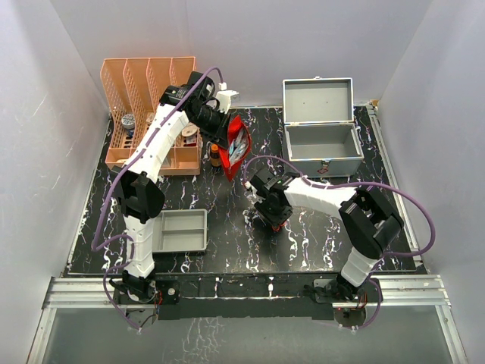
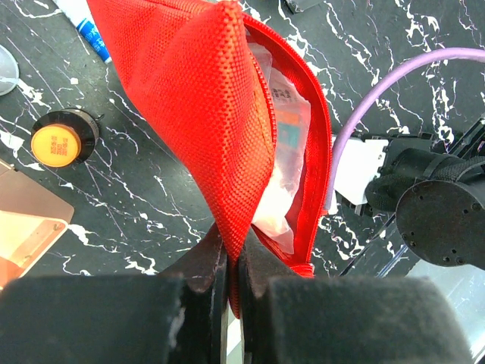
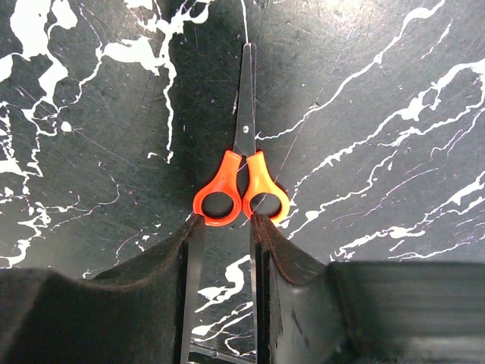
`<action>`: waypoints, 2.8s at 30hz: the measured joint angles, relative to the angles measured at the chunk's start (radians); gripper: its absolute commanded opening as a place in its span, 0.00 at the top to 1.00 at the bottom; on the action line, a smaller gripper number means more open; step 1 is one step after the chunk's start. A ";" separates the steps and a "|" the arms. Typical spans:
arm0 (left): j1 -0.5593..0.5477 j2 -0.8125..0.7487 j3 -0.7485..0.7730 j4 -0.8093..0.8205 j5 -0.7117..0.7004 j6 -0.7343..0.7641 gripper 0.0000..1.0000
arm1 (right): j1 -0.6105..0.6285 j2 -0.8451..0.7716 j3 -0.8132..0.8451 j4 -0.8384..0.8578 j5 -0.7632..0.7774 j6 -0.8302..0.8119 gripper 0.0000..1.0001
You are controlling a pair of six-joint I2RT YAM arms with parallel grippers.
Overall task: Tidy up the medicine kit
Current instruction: Pick up the scissors from the center of the board.
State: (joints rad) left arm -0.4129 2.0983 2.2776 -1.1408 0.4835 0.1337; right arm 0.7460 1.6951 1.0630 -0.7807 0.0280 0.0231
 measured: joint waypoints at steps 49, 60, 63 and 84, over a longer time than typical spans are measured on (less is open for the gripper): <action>0.000 0.000 0.000 -0.013 -0.001 0.004 1.00 | -0.041 0.045 0.034 0.036 0.010 -0.025 0.76; 0.000 0.000 0.000 -0.016 -0.001 0.004 1.00 | -0.042 0.056 0.026 0.060 -0.002 -0.024 0.78; 0.000 0.000 0.000 -0.017 -0.001 0.004 1.00 | -0.044 0.052 0.021 0.066 -0.011 -0.021 0.90; 0.000 0.000 0.002 -0.018 -0.001 0.004 1.00 | -0.048 0.064 0.136 -0.055 0.001 -0.009 1.00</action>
State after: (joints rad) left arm -0.4126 2.0983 2.2791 -1.1587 0.4824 0.1375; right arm 0.6983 1.7596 1.1988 -0.8356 0.0292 0.0143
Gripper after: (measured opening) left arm 0.018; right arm 0.019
